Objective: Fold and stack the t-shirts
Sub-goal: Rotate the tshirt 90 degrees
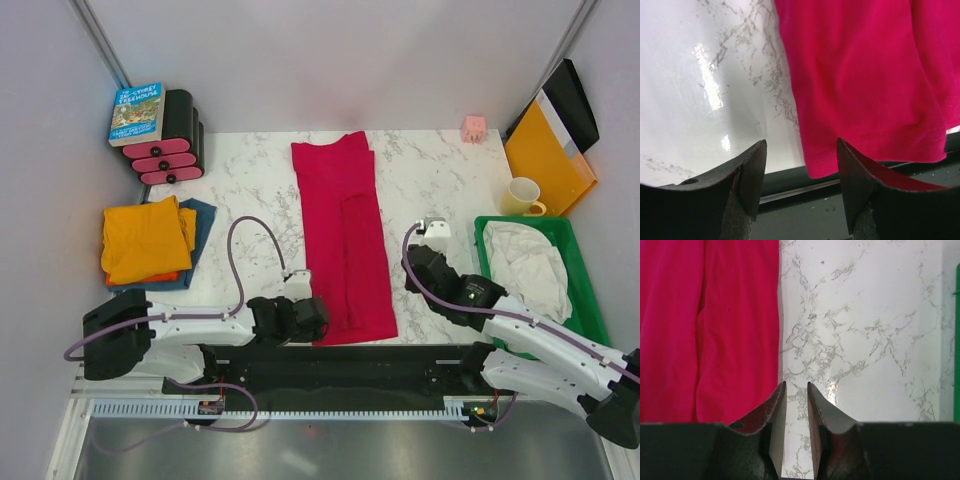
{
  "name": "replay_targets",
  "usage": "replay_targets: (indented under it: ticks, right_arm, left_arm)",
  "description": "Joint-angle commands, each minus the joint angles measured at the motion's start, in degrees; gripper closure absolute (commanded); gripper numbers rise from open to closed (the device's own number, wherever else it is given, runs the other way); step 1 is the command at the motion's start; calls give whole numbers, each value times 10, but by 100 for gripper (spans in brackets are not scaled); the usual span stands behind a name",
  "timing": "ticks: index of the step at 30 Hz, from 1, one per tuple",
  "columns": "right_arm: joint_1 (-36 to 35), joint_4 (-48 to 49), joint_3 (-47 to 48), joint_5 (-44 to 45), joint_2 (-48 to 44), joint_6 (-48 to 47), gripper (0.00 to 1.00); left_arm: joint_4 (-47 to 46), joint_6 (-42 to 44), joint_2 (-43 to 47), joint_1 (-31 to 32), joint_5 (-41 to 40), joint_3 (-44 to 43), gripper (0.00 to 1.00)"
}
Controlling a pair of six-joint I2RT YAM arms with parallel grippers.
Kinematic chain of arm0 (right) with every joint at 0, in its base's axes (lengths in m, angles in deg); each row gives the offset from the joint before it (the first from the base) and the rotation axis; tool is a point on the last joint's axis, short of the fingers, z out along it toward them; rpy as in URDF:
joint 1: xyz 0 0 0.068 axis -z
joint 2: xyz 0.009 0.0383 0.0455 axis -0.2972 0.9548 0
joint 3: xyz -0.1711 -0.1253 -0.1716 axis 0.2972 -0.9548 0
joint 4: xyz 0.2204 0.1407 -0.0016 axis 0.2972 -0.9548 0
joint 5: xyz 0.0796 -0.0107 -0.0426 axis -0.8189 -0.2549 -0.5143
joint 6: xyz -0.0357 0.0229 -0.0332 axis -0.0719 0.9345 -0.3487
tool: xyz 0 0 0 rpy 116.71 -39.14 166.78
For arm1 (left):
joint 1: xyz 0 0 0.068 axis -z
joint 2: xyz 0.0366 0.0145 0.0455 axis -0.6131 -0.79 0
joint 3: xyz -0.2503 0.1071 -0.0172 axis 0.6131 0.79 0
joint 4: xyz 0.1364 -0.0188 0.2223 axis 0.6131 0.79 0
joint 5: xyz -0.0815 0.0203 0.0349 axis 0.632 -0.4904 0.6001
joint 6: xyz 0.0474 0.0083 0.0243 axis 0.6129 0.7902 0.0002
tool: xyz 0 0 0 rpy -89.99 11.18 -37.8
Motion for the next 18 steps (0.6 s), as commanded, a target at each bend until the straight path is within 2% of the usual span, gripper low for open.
replay_targets:
  ticks: [1,9,10,13,18]
  right_arm:
    - [-2,17,-9,-15,2,11,69]
    - [-2,21,-29,-42,-4,27,69]
    - [-2,21,-32,-47,-3,30,69]
    - [-3,25,-49,-75,-3,50,69]
    - [-8,56,-89,-140,-2,91,67]
  left_arm:
    - [-26,-30,-38,4,1,-29,39]
    - [-25,-67,-43,6,25,3,65]
    - [-25,-66,-43,6,25,4,78]
    - [-22,-65,-35,6,21,6,98]
    - [-9,-52,-18,6,3,5,98]
